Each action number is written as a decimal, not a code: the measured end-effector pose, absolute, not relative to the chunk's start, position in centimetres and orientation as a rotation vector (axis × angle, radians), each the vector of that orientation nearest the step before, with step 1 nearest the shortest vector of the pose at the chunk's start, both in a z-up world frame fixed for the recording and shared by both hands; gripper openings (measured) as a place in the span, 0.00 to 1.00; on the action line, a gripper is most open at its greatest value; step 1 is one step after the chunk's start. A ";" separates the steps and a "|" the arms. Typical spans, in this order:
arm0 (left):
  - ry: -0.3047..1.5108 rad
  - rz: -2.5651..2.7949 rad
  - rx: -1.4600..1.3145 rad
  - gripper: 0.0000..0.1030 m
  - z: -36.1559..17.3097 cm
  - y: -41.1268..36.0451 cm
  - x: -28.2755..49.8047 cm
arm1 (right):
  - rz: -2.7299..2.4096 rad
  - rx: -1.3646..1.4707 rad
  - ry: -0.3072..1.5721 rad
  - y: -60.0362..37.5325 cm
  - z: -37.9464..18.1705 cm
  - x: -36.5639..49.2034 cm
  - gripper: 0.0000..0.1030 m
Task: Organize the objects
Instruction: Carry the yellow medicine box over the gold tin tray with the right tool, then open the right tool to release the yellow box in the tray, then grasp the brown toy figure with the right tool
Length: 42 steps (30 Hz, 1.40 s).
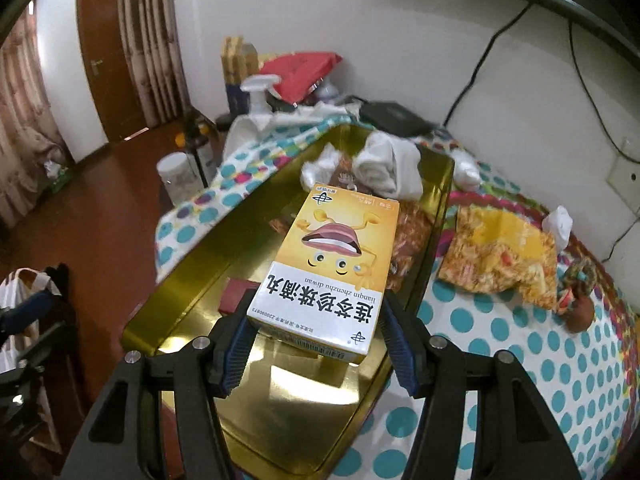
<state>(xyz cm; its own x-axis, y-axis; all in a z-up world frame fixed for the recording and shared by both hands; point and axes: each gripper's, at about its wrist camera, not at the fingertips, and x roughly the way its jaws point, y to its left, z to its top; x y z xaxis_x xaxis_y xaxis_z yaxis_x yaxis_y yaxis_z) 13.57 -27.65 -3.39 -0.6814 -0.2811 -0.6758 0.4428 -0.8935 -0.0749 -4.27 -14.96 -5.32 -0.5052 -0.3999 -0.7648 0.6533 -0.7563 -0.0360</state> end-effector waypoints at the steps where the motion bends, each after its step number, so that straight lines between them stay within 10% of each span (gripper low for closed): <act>1: 0.333 -2.546 0.967 0.53 -3.5 -27.8 13.6 | -2.247 1.031 0.448 -14.9 -5.6 -4.5 0.55; 7: 0.352 -2.545 1.011 0.53 -4.2 -27.8 13.2 | -2.204 1.010 0.424 -14.5 -6.0 -4.2 0.76; 23: 0.281 -2.647 1.010 0.53 -3.6 -24.5 11.7 | -2.560 0.996 0.089 4.0 -3.8 -10.1 0.78; 42: 0.027 -2.938 1.175 0.53 -3.3 -11.3 5.4 | -2.545 1.174 0.257 7.6 -9.6 -21.4 0.88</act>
